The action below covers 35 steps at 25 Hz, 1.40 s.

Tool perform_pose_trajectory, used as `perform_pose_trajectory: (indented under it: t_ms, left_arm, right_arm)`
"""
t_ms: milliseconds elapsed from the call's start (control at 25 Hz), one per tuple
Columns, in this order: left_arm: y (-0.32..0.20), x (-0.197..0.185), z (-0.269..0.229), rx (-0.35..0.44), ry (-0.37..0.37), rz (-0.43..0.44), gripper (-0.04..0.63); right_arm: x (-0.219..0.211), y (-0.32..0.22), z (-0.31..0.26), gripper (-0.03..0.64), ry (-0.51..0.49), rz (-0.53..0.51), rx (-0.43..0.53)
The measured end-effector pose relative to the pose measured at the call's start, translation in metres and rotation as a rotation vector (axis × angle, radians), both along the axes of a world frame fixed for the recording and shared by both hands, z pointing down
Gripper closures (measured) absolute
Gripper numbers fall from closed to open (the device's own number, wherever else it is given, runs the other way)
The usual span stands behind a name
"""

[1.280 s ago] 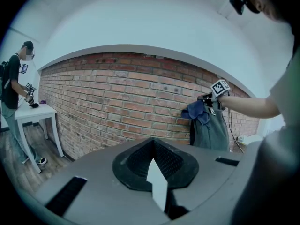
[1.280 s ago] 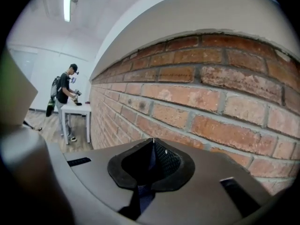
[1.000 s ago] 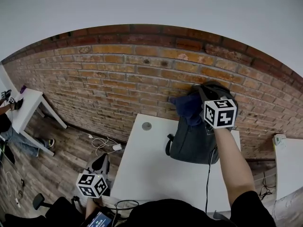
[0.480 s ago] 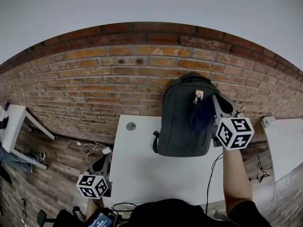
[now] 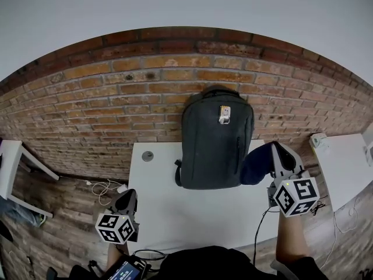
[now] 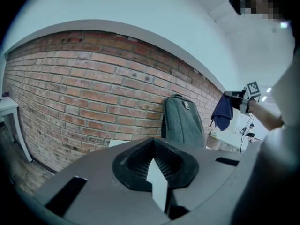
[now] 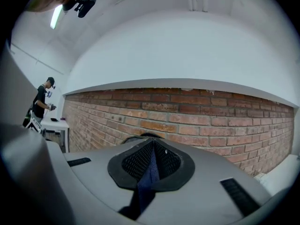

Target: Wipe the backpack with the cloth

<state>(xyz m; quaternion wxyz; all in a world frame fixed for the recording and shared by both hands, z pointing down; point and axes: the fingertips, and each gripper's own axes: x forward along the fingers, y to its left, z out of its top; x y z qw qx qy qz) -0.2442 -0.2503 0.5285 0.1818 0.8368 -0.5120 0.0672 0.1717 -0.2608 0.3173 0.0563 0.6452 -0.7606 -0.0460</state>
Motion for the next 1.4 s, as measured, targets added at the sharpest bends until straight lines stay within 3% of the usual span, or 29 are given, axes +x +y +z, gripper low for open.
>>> perform_pose_trajectory:
  t_ms: [360, 760, 1040, 1400]
  left_arm:
    - [0.061, 0.048, -0.025, 0.052, -0.028, 0.025, 0.598]
    - [0.213, 0.096, -0.013, 0.041, -0.066, -0.009, 0.598]
    - [0.323, 0.097, -0.011, 0.0, -0.067, -0.088, 0.598]
    - [0.366, 0.102, -0.035, 0.05, -0.077, -0.089, 0.598]
  right_arm:
    - [0.037, 0.11, 0.022, 0.607, -0.034, -0.031, -0.028]
    - [0.063, 0.243, 0.049, 0.607, -0.032, -0.142, -0.063]
    - [0.078, 0.325, 0.064, 0.607, -0.081, -0.193, -0.098]
    - [0.075, 0.377, 0.076, 0.607, -0.123, -0.209, -0.123]
